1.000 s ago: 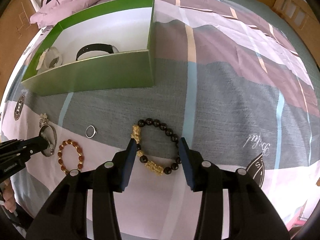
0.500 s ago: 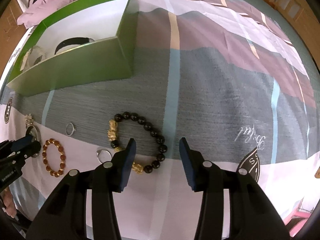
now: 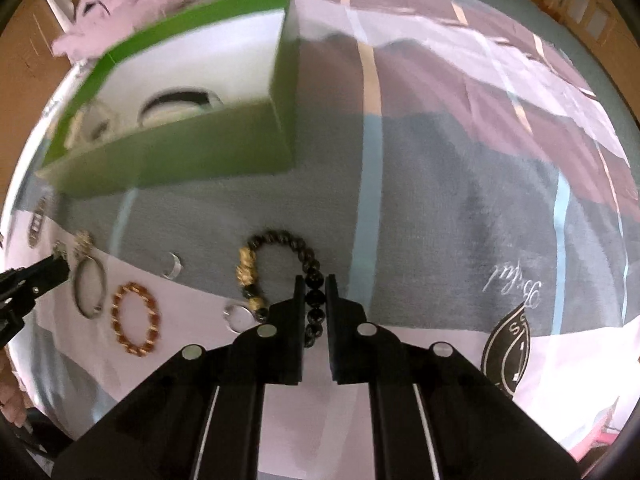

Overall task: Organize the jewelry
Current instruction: 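Lift the black bead bracelet into the green box and open the right tool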

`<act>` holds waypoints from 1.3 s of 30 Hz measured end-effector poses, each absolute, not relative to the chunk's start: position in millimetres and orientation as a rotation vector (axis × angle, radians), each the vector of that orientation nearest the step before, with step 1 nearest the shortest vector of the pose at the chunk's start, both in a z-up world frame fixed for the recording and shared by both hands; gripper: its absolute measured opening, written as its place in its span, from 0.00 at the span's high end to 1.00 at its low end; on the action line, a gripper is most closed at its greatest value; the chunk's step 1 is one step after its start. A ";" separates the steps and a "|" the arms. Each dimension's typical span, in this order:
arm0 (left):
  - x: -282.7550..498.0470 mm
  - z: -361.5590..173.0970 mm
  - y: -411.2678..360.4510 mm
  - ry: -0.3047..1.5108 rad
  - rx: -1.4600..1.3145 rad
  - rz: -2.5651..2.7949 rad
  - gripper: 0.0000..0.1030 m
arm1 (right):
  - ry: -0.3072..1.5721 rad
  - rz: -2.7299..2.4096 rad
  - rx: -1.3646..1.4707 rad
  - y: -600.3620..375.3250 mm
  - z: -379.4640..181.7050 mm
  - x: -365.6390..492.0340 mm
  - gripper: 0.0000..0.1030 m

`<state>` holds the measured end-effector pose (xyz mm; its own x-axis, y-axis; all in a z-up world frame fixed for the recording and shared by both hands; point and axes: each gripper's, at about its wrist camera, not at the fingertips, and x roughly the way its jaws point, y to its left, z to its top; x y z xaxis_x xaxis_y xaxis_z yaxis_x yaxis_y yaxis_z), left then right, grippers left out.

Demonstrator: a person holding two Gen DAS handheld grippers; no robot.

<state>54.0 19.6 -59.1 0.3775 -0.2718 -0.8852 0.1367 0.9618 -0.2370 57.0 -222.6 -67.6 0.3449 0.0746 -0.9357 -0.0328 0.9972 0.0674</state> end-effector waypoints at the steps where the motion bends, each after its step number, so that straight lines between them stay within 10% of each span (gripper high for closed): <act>1: 54.0 -54.3 21.5 1.138 -0.134 -0.258 0.87 | 1.203 0.071 0.040 -222.3 -63.7 56.4 0.91; 39: 64.0 17.6 37.5 0.893 -0.082 -0.172 0.86 | 0.860 0.244 0.079 -183.2 33.5 54.7 0.91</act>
<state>64.0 37.5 17.6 0.6142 -0.1830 -0.7677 0.1147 0.9831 -0.1426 54.7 -183.2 33.5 0.6264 0.2446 -0.7401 -0.1808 0.9692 0.1673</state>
